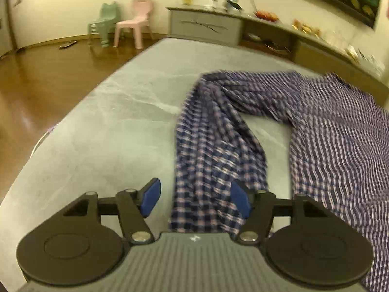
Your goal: Fold clothes
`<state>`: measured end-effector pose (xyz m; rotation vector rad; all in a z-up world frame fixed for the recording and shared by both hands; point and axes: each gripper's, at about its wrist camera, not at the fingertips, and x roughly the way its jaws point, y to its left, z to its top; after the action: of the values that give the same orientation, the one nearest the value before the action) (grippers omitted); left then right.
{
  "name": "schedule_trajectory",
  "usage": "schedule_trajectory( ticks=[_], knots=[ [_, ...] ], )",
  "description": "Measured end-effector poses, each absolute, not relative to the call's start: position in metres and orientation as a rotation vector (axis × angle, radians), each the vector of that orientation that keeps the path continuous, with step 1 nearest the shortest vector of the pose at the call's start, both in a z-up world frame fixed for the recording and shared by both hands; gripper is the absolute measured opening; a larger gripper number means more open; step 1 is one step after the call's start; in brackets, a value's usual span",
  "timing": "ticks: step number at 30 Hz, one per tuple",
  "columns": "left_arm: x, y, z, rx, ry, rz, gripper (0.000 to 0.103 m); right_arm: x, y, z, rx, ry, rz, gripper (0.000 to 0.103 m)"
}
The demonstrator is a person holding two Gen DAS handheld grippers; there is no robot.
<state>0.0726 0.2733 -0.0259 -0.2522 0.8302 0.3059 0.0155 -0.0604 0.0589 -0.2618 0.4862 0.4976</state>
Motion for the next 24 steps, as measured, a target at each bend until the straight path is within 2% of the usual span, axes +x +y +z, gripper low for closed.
schedule_trajectory(
  ticks=[4, 9, 12, 16, 18, 20, 22, 24],
  knots=[
    [0.062, 0.321, -0.030, -0.527, 0.790, 0.311, 0.065, -0.057, 0.048, 0.061, -0.393, 0.453, 0.808, 0.089],
    [0.047, 0.362, -0.028, -0.714, 0.739, 0.302, 0.064, -0.101, 0.197, 0.008, -0.759, 0.385, 1.033, 0.089],
    [0.035, 0.370, -0.024, -0.680, 0.718, 0.328, 0.064, -0.085, 0.265, -0.027, -0.869, 0.382, 1.037, 0.089],
    [0.027, 0.372, -0.022, -0.584, 0.729, 0.407, 0.064, -0.056, 0.314, -0.051, -0.896, 0.507, 1.041, 0.082],
    [0.026, 0.373, -0.019, -0.557, 0.720, 0.430, 0.064, -0.040, 0.328, -0.053, -0.819, 0.598, 1.052, 0.069],
    [0.025, 0.372, -0.014, -0.534, 0.709, 0.449, 0.064, -0.027, 0.336, -0.054, -0.767, 0.685, 1.059, 0.025],
    [0.025, 0.368, -0.009, -0.512, 0.696, 0.460, 0.064, -0.021, 0.344, -0.055, -0.750, 0.701, 1.040, 0.008],
    [0.024, 0.366, -0.006, -0.502, 0.688, 0.464, 0.064, -0.009, 0.334, -0.034, -0.664, 0.676, 1.010, 0.002]
  ],
)
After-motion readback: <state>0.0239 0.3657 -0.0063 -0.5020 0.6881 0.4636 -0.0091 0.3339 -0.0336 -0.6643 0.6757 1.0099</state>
